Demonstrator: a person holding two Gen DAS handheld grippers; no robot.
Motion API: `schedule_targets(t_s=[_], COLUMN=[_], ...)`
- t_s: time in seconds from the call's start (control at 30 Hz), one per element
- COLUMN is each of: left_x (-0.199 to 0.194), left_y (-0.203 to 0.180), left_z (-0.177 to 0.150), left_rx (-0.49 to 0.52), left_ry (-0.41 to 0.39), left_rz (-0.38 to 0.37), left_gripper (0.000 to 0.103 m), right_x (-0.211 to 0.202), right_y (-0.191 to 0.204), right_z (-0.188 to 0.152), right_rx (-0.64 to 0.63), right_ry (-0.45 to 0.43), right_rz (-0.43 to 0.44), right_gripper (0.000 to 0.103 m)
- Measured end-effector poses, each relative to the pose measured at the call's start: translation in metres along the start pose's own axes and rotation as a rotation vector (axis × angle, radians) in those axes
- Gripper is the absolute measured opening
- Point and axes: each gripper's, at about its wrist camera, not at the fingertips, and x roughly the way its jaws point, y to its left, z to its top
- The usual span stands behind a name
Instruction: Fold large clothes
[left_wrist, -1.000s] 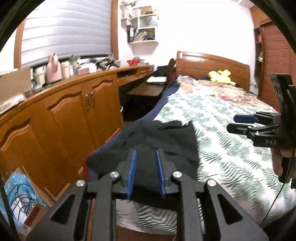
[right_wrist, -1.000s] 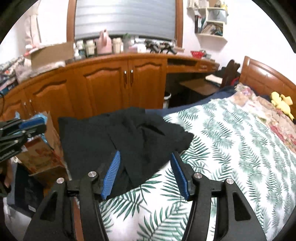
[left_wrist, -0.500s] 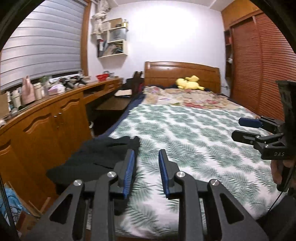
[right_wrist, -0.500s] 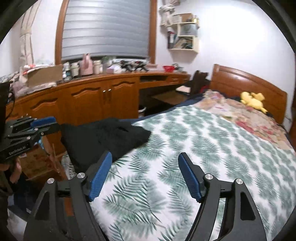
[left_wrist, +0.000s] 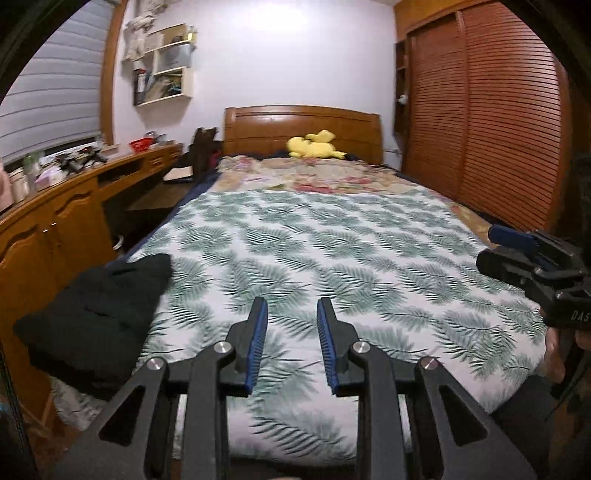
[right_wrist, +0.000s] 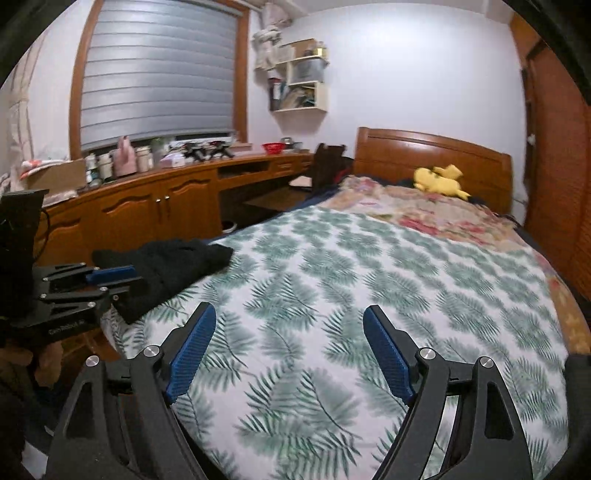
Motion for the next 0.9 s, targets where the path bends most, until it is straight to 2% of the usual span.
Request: schedule_targets(t_s=[0.13,0.3,0.47,0.63,0.9], left_x=[0.002,0.001,-0.009,-0.033,-0.071], left_y=[-0.042,-0.076,-0.107,-0.120,-0.116], left_z=[-0.004,-0.008,-0.002,0.007,0.012], left_rx=[0.034,0.012,0.044,0.047,0.032], left_ry=[-0.003,-0.003,-0.029,-0.066,-0.112], left_rz=[-0.012,-0.058,-0.075,-0.087,-0.070], left_gripper=[0.026,0.026,0.026,0.027,0.027], right_x=[-0.026,-0.059,-0.087,-0.122,-0.148], right_y=[-0.020,-0.044,-0.065,-0.079,-0.077], right_z=[-0.020,-0.040,-0.048,-0.051,-0.049], right_rx=[0.035,0.098,0.152,0.222,0.239], right_ry=[0.000,-0.006,-0.040,-0.105,-0.140], right_rz=[-0.069,-0.139,-0.225,-0.268,-0.307], right_gripper=[0.084,0.084,0.084,0.084,0.084])
